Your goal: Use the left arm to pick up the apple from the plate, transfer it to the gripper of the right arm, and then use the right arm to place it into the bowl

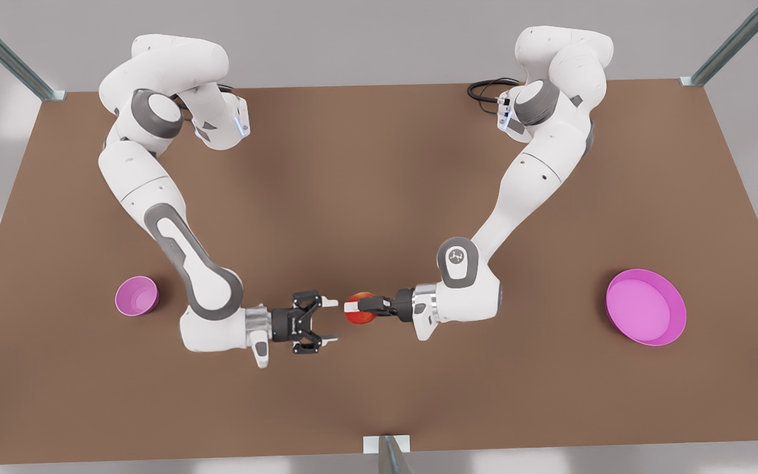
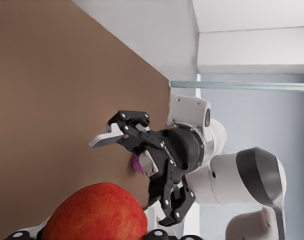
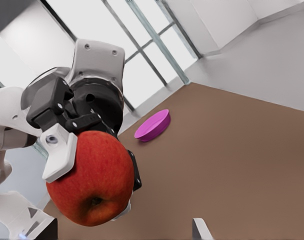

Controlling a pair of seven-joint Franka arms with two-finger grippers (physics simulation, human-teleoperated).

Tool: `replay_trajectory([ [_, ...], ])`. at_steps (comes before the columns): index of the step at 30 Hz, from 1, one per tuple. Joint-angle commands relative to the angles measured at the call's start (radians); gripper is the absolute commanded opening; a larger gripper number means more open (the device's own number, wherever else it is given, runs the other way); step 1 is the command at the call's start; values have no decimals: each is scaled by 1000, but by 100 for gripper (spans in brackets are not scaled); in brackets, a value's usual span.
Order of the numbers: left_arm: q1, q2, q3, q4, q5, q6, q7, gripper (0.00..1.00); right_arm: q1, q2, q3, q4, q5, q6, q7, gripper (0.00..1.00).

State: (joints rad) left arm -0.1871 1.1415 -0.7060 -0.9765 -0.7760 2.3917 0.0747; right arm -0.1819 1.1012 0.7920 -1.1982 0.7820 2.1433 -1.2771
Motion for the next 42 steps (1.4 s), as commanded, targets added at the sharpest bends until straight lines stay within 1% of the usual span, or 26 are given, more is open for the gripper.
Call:
replay_trajectory([
  [1, 0, -2, -1, -1, -8, 20, 42, 73, 1, -1, 12, -1, 8, 15, -492, 100],
  [3, -2, -2, -1, -1, -8, 20, 42, 73, -10, -3, 13, -26, 10, 13, -502, 100],
  [4, -5, -2, -1, -1, -8, 21, 42, 73, -22, -3, 35, -46, 11, 13, -522, 100],
  [9, -23, -2, -1, -1, -51, 53, 28, 73, -42, -3, 65, -63, 19, 15, -534, 100],
  [23, -29, -6, -1, -4, -51, 57, 27, 74, -39, -3, 81, -81, 20, 13, -534, 100],
  [37, -37, -3, 0, -4, -51, 75, 27, 74, 13, 20, 85, -64, 49, 43, -534, 100],
  [38, -37, -5, -1, -4, -51, 75, 27, 74, 13, 20, 85, -64, 48, 43, -534, 93],
  [39, -37, -5, 0, -4, -51, 75, 27, 74, 13, 20, 85, -64, 48, 43, -534, 72],
  [40, -37, -5, 0, -4, -51, 75, 27, 74, 13, 20, 85, -64, 48, 43, -534, 64],
  [42, -37, -5, -1, -4, -52, 75, 27, 74, 13, 20, 85, -63, 48, 43, -533, 64],
])
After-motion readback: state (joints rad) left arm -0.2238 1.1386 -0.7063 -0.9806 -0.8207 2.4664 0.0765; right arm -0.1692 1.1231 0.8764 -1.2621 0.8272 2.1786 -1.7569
